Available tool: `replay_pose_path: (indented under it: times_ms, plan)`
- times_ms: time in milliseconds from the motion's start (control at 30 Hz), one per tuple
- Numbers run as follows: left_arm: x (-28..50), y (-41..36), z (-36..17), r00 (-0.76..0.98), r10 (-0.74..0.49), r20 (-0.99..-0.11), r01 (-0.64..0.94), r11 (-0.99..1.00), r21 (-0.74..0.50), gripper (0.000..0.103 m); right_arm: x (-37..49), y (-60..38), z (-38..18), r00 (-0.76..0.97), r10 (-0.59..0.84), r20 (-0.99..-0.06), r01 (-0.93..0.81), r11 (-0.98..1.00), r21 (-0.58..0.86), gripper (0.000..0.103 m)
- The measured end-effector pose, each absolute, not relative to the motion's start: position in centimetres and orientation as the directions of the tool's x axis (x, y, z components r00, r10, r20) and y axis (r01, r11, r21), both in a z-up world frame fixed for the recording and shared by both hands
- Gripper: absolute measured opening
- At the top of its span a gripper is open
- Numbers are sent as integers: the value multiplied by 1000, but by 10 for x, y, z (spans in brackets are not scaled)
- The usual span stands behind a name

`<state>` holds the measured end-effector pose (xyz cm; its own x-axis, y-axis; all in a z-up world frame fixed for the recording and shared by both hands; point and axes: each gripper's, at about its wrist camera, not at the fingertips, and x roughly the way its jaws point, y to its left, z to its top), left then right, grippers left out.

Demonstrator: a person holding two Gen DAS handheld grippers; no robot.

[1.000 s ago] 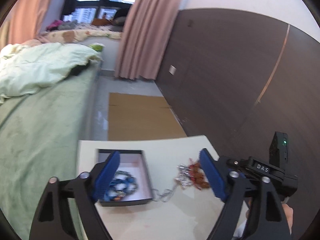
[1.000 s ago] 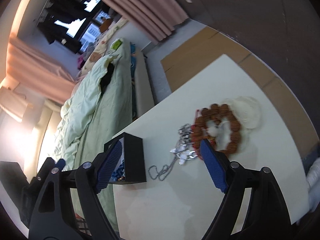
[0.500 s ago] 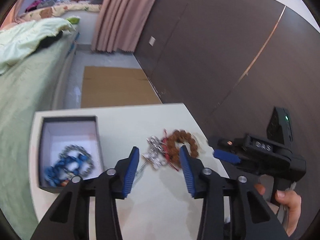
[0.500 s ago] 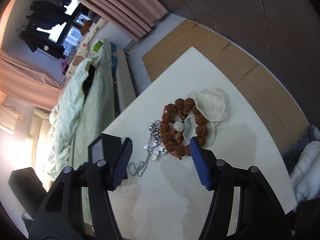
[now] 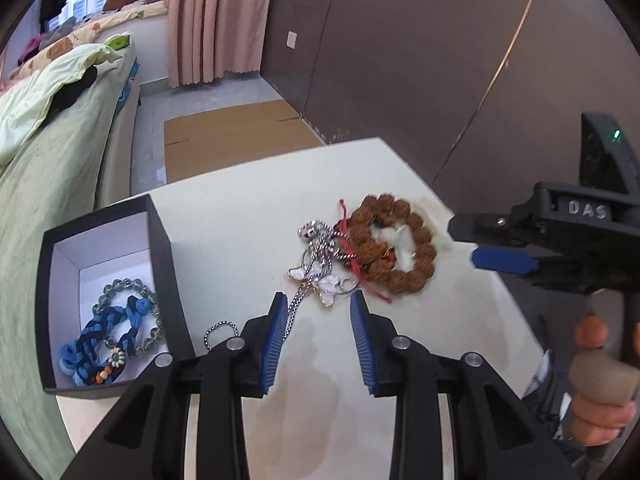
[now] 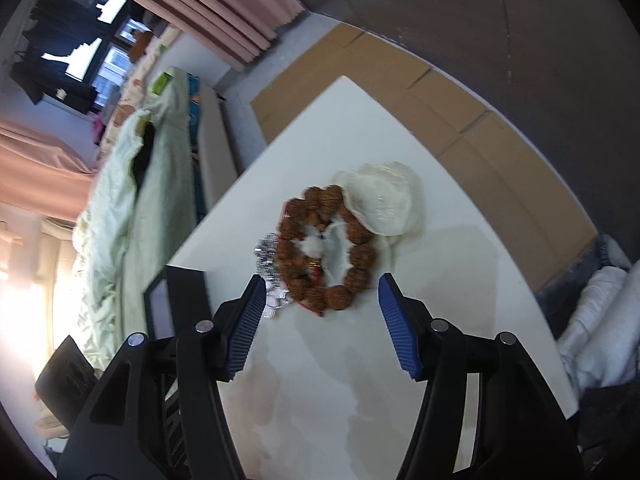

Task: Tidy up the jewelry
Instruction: 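Grasp the silver chain with the left tool while the right tool grasps the brown bead bracelet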

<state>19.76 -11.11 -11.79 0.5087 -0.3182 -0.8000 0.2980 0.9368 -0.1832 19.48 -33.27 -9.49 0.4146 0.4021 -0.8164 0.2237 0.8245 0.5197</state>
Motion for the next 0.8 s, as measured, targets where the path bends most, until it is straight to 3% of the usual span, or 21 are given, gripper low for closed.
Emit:
replay_pose_path:
  times_ms: [233,433,800]
  plan:
    - [213,-127,-146,481,-245,-842,314,944,-95,29,204,-338,-103,407,349,-844,240,851,467,60]
    - [221,-131,-162,464,-209,-861,307,950,-66,28,220,-336,-116,378,323,-867,240,871,429,41]
    - [221,-135,-163,462,-188,-866,316,948,-38,28,236,-303,-128,344,205,-916,147,952,268,35]
